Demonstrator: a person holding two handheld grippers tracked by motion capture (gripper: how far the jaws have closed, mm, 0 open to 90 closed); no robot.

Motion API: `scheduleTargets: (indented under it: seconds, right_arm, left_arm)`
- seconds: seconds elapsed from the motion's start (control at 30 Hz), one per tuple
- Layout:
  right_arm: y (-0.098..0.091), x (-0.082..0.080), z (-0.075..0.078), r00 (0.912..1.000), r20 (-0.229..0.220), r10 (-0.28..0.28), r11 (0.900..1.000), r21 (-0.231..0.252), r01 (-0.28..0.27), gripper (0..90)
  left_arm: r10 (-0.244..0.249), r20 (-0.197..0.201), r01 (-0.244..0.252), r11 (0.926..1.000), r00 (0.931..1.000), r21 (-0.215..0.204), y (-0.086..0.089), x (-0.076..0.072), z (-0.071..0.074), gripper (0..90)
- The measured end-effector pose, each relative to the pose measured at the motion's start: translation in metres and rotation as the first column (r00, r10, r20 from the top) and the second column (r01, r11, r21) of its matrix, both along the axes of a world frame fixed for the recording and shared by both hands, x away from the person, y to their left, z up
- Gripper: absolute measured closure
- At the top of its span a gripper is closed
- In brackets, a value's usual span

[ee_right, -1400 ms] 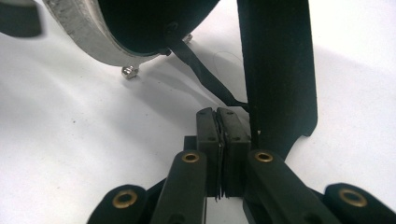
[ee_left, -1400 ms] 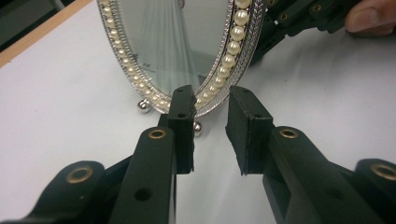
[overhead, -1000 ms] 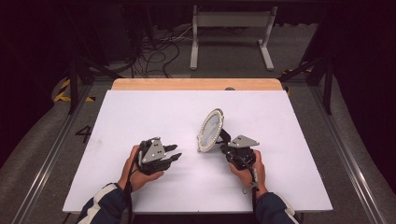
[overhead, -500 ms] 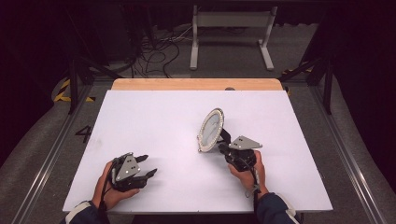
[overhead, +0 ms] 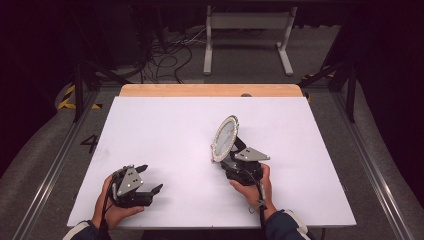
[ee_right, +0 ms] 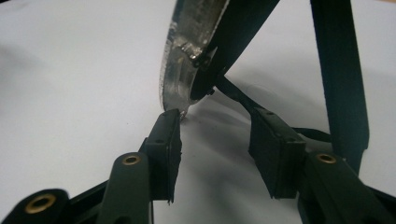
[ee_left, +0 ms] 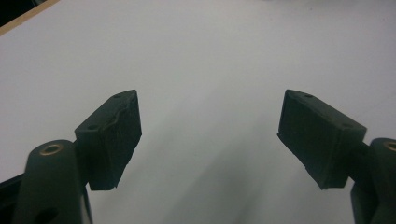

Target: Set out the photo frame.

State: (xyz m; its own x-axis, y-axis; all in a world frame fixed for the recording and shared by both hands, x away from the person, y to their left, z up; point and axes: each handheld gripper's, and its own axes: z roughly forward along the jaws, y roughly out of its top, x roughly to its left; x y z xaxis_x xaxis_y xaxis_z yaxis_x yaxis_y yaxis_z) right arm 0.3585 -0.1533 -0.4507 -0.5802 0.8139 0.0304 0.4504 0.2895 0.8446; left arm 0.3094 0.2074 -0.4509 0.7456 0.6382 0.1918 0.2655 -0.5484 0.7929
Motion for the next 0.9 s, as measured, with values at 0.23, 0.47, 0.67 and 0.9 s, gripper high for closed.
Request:
scheduleTargets:
  seconds: [0.23,0.47,0.67,0.9]
  right_arm:
    - [0.006,-0.007,0.001,0.9994,0.013,0.034,0.9993,-0.015,-0.033,49.0]
    - [0.013,-0.004,0.010,0.9985,0.055,0.008,0.9991,0.041,-0.010,44.1]
    - [0.018,0.001,0.011,0.9982,0.045,-0.039,0.9970,0.069,0.036,53.5]
    - [0.025,0.006,0.003,0.9969,0.036,-0.070,0.9939,0.088,0.067,51.9]
  left_arm:
    - [-0.001,-0.019,0.001,1.0000,0.9998,-0.004,0.000,0.002,-0.002,20.9]
    - [-0.010,-0.035,0.011,0.9998,0.9993,0.014,-0.003,0.004,-0.006,20.0]
    - [-0.011,-0.040,0.012,0.9996,0.9991,0.026,-0.004,0.005,-0.007,19.2]
    - [-0.003,-0.040,0.004,0.9999,0.9992,0.015,-0.003,0.005,-0.007,18.8]
